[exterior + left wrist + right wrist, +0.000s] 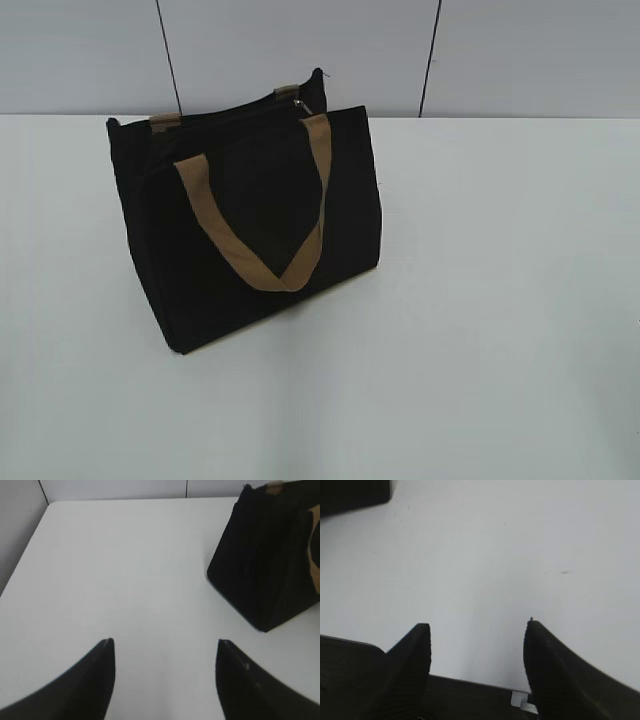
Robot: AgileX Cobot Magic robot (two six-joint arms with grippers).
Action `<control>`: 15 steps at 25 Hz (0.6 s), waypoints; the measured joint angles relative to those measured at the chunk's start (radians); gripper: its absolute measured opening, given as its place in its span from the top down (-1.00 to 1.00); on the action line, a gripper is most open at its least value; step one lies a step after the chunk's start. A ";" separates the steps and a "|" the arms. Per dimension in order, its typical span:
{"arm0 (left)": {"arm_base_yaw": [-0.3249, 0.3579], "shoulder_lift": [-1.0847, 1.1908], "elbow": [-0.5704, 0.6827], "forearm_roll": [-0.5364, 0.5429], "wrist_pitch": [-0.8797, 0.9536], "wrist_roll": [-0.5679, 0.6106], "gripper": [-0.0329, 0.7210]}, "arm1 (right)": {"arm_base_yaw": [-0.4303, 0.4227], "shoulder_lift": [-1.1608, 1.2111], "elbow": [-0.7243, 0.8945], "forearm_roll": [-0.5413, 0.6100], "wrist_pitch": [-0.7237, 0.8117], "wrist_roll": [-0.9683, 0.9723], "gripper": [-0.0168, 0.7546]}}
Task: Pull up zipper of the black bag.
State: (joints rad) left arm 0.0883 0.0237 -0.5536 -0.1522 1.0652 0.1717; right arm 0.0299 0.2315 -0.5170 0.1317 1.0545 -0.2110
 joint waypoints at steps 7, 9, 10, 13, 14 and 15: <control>0.000 -0.029 0.001 -0.002 0.008 0.000 -0.33 | 0.000 -0.090 0.036 -0.004 0.017 -0.016 -0.21; 0.000 -0.029 0.001 -0.003 0.008 0.000 -0.33 | 0.000 -0.143 0.039 -0.010 0.019 -0.019 -0.21; 0.000 -0.029 0.001 -0.004 0.008 0.000 -0.33 | 0.000 -0.169 0.043 -0.014 0.020 -0.020 -0.21; 0.000 -0.029 0.002 -0.005 0.008 0.000 -0.33 | 0.000 -0.234 0.047 -0.024 0.027 -0.020 -0.21; 0.000 -0.029 0.002 -0.011 0.008 0.000 -0.33 | 0.000 -0.239 0.047 -0.031 0.029 -0.016 -0.21; 0.000 -0.029 0.002 -0.015 0.009 0.000 -0.33 | 0.000 -0.240 0.047 -0.035 0.031 -0.013 -0.21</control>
State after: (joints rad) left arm 0.0883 -0.0055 -0.5513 -0.1671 1.0738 0.1717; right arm 0.0299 -0.0080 -0.4704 0.0968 1.0856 -0.2240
